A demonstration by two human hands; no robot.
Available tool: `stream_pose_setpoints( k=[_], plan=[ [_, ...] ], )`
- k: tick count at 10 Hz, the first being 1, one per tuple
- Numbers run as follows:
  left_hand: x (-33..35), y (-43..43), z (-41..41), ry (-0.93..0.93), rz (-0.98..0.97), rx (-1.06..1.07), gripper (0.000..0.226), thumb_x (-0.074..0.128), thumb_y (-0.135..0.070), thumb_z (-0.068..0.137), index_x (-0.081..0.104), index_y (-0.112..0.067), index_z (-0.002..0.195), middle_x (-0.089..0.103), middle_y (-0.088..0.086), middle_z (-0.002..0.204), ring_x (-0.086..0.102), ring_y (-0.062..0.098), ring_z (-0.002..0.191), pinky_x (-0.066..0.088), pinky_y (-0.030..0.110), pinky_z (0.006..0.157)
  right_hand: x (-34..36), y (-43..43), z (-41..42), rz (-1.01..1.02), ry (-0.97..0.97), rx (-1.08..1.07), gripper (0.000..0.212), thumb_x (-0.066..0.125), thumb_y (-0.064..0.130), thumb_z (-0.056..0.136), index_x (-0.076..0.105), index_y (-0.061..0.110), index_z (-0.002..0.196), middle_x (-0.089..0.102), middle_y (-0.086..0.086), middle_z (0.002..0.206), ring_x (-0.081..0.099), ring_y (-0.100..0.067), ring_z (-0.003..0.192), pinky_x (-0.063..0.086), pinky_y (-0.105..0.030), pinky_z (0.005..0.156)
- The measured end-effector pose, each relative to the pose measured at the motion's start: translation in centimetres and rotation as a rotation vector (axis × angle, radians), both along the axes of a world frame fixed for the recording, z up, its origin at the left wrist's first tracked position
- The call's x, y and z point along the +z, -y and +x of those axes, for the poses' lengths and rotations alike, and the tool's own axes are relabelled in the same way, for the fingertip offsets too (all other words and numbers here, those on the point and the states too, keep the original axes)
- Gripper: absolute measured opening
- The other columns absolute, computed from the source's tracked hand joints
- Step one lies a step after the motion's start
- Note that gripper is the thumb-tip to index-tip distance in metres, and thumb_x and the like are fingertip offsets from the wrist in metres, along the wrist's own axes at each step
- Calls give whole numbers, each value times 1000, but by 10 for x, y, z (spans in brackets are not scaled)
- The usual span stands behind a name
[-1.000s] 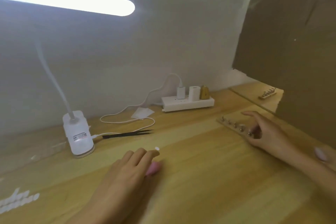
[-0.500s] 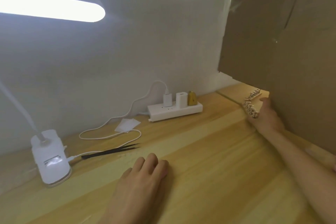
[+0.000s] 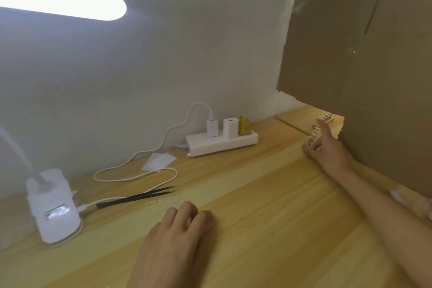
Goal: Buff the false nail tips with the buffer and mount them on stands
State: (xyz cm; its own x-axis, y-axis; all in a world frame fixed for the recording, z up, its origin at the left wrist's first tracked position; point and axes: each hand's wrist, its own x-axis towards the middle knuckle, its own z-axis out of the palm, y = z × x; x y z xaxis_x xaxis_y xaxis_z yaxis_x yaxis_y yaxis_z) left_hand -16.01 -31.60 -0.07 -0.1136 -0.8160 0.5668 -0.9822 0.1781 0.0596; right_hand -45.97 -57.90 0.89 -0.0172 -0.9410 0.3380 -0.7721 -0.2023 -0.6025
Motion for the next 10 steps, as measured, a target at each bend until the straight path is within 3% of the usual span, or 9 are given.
stream_pose_setpoints(
  k=[1,2,3,4,5,6,7,8,10],
  plan=[
    [-1,2,0,-13,-7,4,28,42,-35,84,68,-28,79,56,-7,76,52,16,56,34,23,39,-2,1,1,-3,-20,123,88,69,-7,85,25,19,156,69,-4,103,50,-9,61,37,-22,60],
    [-4,4,2,-36,-25,-9,25,43,-34,82,67,-29,80,56,-8,76,45,14,62,32,22,40,-6,2,-1,-44,-140,217,92,68,-12,81,29,26,155,63,26,81,50,-15,53,37,-18,50],
    [-7,6,4,-50,-46,-42,18,44,-36,81,58,-31,91,56,-8,78,37,12,68,33,22,40,-7,4,-5,-77,-269,262,94,71,1,84,22,40,154,57,40,79,53,-10,53,40,-24,50],
    [-6,7,3,-42,-32,-39,23,44,-36,82,65,-31,86,57,-8,76,46,13,62,37,22,38,-4,5,-6,-113,-446,354,87,66,19,93,11,49,153,56,30,116,48,8,72,42,-27,61],
    [-6,7,3,-29,8,-21,28,42,-37,82,69,-31,79,55,-10,75,50,11,57,41,21,36,-2,12,-8,-136,-511,414,76,60,31,97,12,45,155,58,22,128,48,-1,103,49,-35,79],
    [-8,8,4,-39,0,-27,25,44,-37,81,68,-32,79,53,-10,75,42,8,61,41,20,37,-7,16,-11,-141,-530,403,72,56,38,98,9,45,153,61,16,133,48,-19,123,44,-42,97],
    [-7,9,2,-18,-24,-16,27,44,-36,81,70,-30,78,55,-9,73,48,12,55,39,20,36,-1,36,-19,21,-611,92,76,45,51,100,0,35,158,48,-1,151,32,-35,144,35,-44,110],
    [-7,10,1,-7,-18,-9,31,44,-36,83,73,-27,82,58,-9,73,54,13,55,40,20,36,11,37,1,146,-614,-26,80,39,59,99,-5,29,159,37,-10,157,29,-37,144,34,-46,108],
    [-8,11,1,-41,5,-56,31,46,-36,85,75,-26,89,61,-8,72,55,15,54,43,22,37,8,-33,72,-1,-610,409,61,45,43,101,20,30,155,47,2,147,39,-21,131,38,-36,102]
  ],
)
